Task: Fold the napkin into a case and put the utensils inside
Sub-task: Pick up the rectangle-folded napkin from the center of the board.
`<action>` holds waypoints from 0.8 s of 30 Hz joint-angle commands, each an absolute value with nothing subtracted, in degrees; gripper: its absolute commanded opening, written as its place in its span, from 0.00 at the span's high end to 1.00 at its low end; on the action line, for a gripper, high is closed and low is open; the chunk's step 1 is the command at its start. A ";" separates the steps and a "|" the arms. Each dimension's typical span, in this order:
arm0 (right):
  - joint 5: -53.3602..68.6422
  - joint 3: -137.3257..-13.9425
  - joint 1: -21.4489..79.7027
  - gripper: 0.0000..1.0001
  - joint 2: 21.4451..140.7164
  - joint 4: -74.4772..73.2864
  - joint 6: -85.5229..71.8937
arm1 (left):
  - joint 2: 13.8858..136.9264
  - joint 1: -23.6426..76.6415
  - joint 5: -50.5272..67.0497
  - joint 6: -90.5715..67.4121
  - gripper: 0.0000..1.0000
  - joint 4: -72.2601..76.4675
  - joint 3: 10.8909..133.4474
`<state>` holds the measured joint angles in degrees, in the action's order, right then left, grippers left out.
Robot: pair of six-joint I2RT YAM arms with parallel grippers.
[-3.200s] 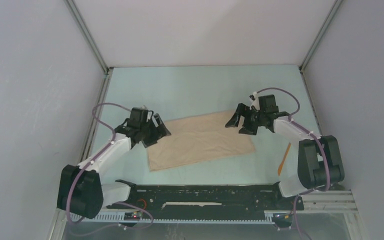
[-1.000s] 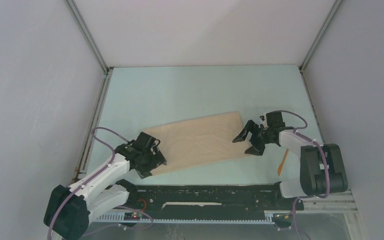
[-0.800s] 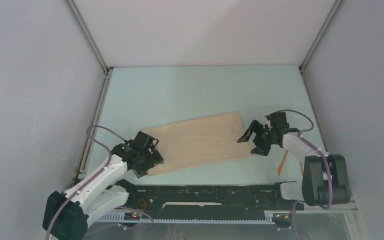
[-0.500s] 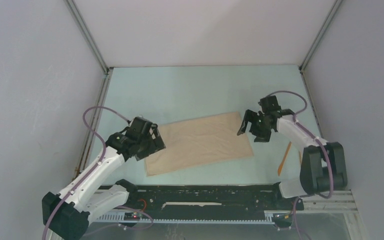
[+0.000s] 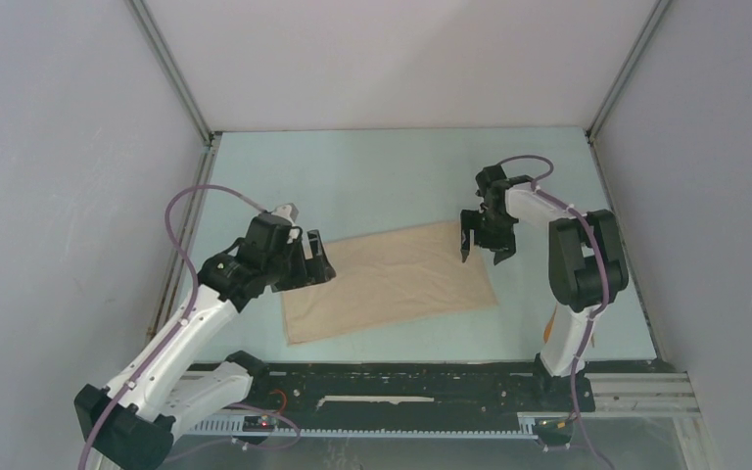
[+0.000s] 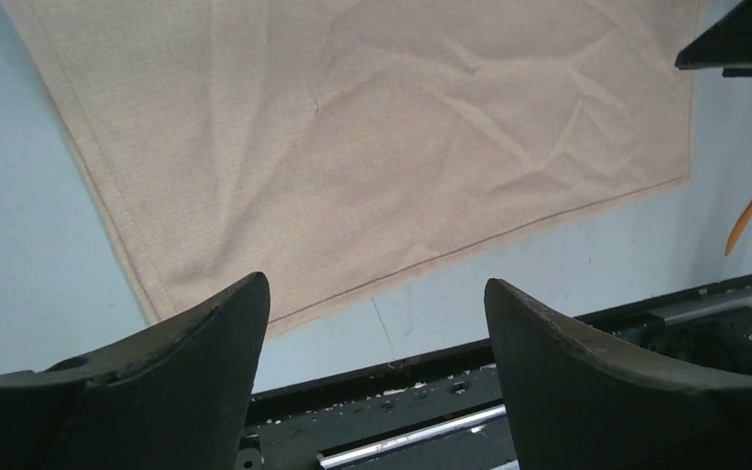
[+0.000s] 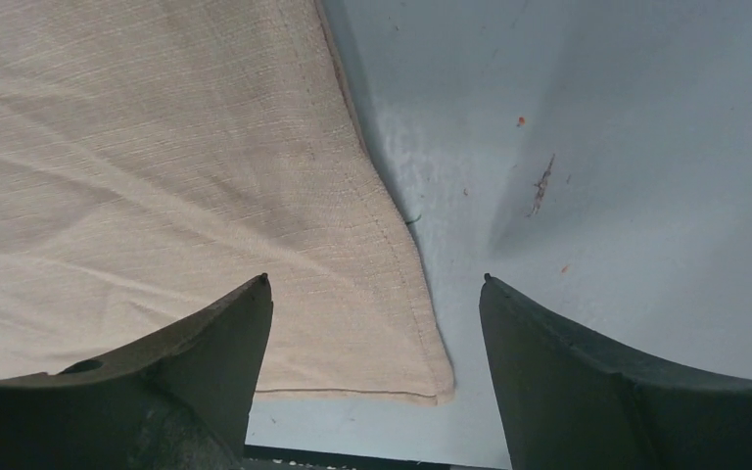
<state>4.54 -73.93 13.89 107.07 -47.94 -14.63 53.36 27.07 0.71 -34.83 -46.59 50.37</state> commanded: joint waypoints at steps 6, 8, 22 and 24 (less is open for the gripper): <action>0.99 -75.72 17.23 0.20 111.20 -47.96 -13.82 | 49.48 26.72 4.93 -32.65 0.12 -44.39 47.52; 1.57 -75.59 17.70 0.24 111.88 -46.58 -14.21 | 49.56 26.72 5.22 -32.41 0.12 -44.43 47.83; -6.68 -74.65 21.28 0.75 112.73 -43.44 -15.97 | 49.12 26.20 5.27 -31.15 0.12 -45.12 48.99; -7.94 -74.64 21.28 0.88 111.90 -43.90 -15.10 | 48.92 26.11 5.11 -30.79 0.12 -45.45 49.12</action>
